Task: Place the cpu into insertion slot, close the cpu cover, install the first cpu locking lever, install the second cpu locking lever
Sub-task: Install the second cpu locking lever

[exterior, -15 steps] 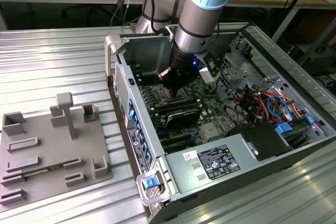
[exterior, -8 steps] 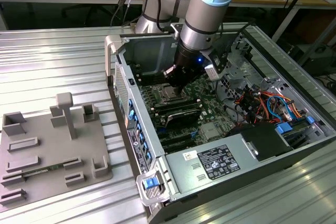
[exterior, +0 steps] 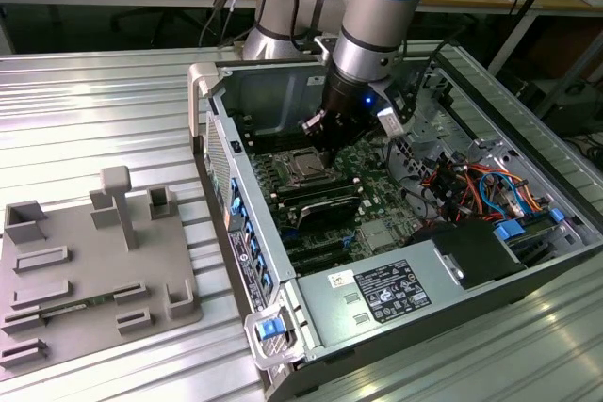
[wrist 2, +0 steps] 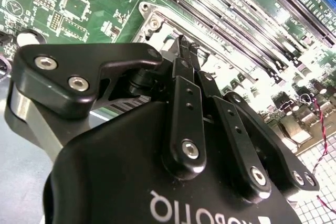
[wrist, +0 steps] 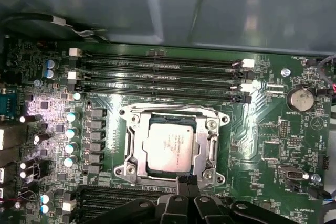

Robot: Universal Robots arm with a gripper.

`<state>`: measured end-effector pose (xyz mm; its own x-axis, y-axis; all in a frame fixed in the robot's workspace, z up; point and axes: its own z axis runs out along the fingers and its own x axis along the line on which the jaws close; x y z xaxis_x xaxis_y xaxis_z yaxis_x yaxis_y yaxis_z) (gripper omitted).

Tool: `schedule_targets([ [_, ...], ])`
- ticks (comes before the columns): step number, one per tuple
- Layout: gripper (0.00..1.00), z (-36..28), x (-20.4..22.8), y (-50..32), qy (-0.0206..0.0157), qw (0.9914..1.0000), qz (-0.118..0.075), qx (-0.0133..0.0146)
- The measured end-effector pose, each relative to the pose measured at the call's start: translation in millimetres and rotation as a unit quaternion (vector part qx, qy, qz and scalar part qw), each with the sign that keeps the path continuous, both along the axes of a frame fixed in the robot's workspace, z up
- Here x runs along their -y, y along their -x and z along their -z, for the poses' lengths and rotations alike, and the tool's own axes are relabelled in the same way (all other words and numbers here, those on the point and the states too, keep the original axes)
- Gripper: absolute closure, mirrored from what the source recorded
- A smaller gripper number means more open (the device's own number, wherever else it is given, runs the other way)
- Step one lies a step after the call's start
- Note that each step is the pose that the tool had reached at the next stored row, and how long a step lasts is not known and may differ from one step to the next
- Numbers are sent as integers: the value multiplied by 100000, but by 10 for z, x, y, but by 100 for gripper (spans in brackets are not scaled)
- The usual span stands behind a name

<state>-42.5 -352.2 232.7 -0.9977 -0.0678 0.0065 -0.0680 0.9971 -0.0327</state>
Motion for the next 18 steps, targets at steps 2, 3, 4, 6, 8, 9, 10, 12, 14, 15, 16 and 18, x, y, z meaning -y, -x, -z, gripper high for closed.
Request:
schedule_targets([
  [2, 89, -1, 8, -16, 131, 100000, 0, -94],
  [3, 89, -1, 14, -21, 163, 100000, 6, -131],
  [4, 89, -1, 28, -29, 201, 100000, 14, -195],
  [6, 89, -2, 62, -36, 236, 99999, 35, -256],
  [8, 89, -2, 101, -40, 266, 99999, 61, -285],
  [9, 89, -2, 118, -42, 287, 99999, 80, -303],
  [10, 89, -2, 162, -42, 285, 99999, 85, -305],
  [12, 89, -2, 196, -42, 230, 99999, 85, -307],
  [14, 89, 5, 204, -31, -1098, 99993, 79, -307],
  [15, 89, 6, 204, -29, -1663, 99986, 80, -306],
  [16, 89, 8, 206, -27, -2315, 99973, 76, -305],
  [18, 89, 10, 228, -23, -2946, 99956, 72, -306],
])
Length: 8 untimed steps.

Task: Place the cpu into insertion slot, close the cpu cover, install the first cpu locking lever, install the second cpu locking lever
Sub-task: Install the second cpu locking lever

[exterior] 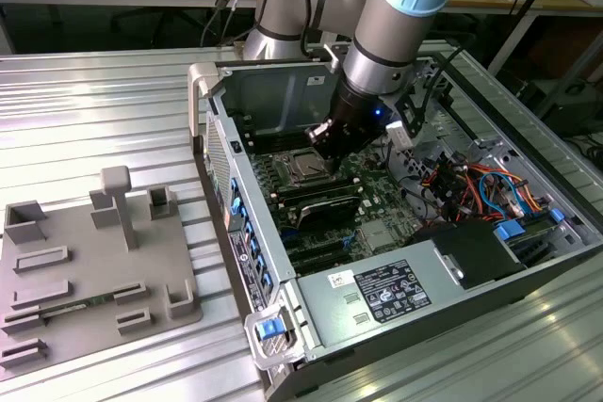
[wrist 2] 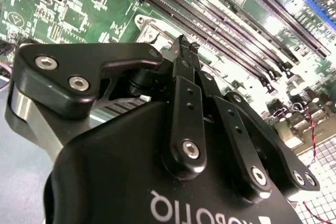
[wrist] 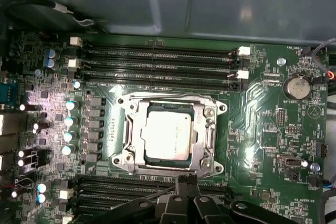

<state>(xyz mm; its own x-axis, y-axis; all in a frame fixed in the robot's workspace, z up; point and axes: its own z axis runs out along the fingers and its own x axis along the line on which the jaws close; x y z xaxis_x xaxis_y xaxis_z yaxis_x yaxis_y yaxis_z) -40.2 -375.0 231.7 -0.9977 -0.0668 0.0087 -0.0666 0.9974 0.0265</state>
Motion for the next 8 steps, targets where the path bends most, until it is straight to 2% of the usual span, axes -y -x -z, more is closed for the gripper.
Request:
schedule_targets([
  [2, 89, 1, 31, 4, -441, 99999, 1, -3],
  [3, 89, 2, 43, 6, -801, 99997, 0, -5],
  [5, 89, 6, 56, 14, -1806, 99984, 5, -4],
  [6, 89, 7, 58, 21, -2185, 99976, 14, -2],
  [7, 89, 8, 58, 29, -2387, 99972, 13, -3],
  [8, 89, 8, 58, 33, -2432, 99970, 7, 1],
])
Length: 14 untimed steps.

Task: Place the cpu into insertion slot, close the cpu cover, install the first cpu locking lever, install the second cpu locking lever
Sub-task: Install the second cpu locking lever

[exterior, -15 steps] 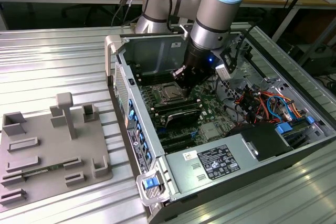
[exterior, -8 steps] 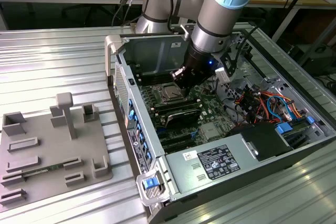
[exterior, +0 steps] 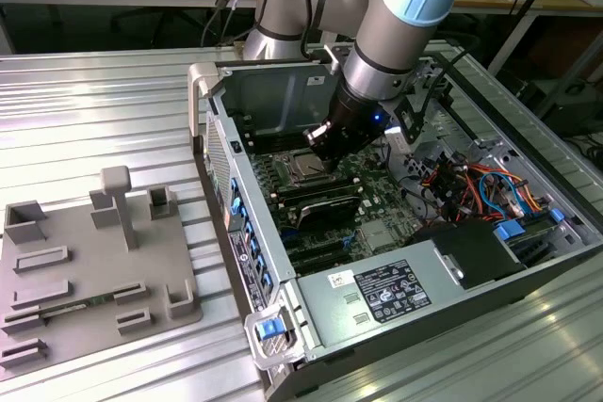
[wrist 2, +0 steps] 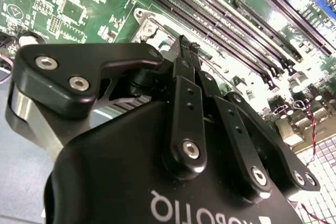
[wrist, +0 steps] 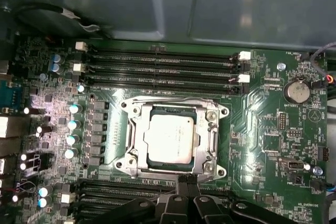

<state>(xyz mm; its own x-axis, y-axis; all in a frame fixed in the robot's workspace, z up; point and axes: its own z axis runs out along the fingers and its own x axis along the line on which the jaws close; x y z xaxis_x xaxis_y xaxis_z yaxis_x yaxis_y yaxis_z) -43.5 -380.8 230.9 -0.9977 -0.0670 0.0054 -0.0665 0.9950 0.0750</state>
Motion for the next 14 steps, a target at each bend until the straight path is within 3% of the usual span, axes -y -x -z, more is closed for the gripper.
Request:
schedule_targets([
  [14, 89, 0, 2, 4, -4, 100000, -3, -4],
])
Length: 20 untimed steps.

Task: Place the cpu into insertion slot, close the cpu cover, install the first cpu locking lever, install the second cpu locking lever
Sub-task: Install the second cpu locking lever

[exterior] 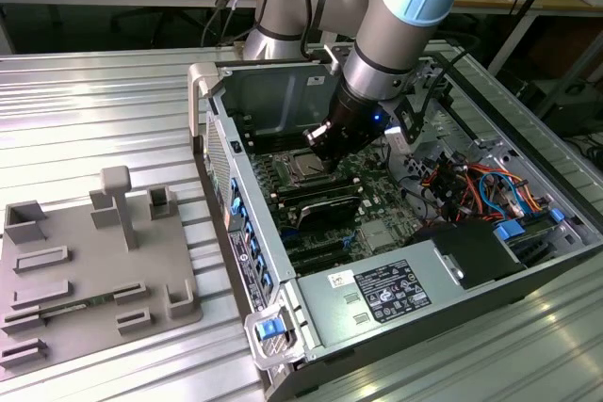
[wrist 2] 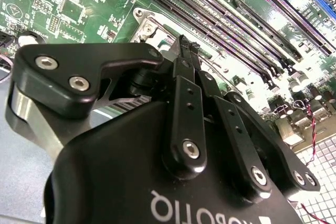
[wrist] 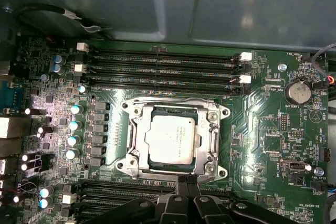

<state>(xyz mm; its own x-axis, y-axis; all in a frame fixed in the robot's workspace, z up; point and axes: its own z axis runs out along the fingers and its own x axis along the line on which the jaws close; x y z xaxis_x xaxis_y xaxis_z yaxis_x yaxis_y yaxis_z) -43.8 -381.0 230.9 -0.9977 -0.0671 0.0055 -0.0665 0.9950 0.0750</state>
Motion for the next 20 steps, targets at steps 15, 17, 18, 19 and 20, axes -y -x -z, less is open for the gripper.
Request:
schedule_targets([
  [15, 89, 29, 94, 19, -2828, 99960, 21, -23],
  [17, 89, 35, 106, 27, -2669, 99964, 41, -33],
  [18, 89, 37, 114, 32, -2461, 99970, 60, -25],
  [19, 89, 38, 123, 34, -2142, 99977, 59, -32],
  [20, 89, 42, 129, 38, -2036, 99979, 62, -30],
])
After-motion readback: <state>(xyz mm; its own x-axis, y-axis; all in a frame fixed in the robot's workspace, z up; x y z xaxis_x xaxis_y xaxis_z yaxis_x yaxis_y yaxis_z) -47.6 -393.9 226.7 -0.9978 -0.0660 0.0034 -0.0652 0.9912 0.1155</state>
